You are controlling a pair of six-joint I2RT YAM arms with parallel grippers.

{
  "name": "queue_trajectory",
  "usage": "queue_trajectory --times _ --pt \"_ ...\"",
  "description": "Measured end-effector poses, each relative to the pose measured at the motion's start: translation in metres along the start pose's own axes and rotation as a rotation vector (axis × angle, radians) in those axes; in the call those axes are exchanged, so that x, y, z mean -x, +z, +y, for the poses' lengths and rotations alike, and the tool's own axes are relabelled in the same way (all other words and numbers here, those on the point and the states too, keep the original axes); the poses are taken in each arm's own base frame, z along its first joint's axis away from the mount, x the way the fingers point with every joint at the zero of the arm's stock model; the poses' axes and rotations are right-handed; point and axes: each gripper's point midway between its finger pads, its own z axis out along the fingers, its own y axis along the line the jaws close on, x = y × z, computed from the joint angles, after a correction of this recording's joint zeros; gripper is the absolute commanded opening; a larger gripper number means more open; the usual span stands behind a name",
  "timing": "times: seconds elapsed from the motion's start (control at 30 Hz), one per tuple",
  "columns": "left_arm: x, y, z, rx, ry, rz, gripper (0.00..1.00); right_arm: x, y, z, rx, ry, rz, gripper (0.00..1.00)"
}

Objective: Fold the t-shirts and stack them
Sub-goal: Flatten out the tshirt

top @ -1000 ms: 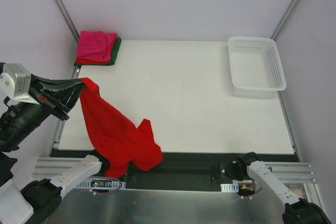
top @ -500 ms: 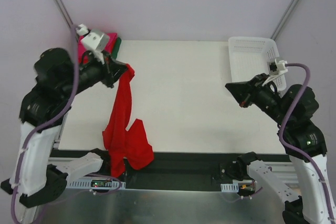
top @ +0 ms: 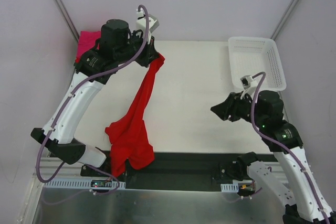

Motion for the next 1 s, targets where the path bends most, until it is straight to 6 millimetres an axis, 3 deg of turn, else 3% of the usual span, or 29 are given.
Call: queue_trajectory --times 0.17,0.3,0.43,0.73,1.0 --pt "0.003 0.0 0.034 0.089 -0.011 -0.027 0.0 -0.06 0.016 -0.021 -0.02 0.066 0.152 0.62" --pt "-0.011 0.004 0.065 0.167 -0.033 -0.003 0.0 -0.096 0.027 -0.021 0.009 0.072 0.262 0.64" --pt "-0.028 0.009 0.083 0.206 -0.054 0.034 0.0 -0.128 0.04 -0.013 0.038 0.034 0.386 0.64" --pt "-0.053 0.013 0.113 0.265 -0.091 0.066 0.0 -0.194 0.099 0.029 0.079 -0.107 0.594 0.64" --pt "-0.065 0.006 0.133 0.313 -0.119 0.076 0.0 -0.244 0.154 0.084 0.138 -0.175 0.682 0.62"
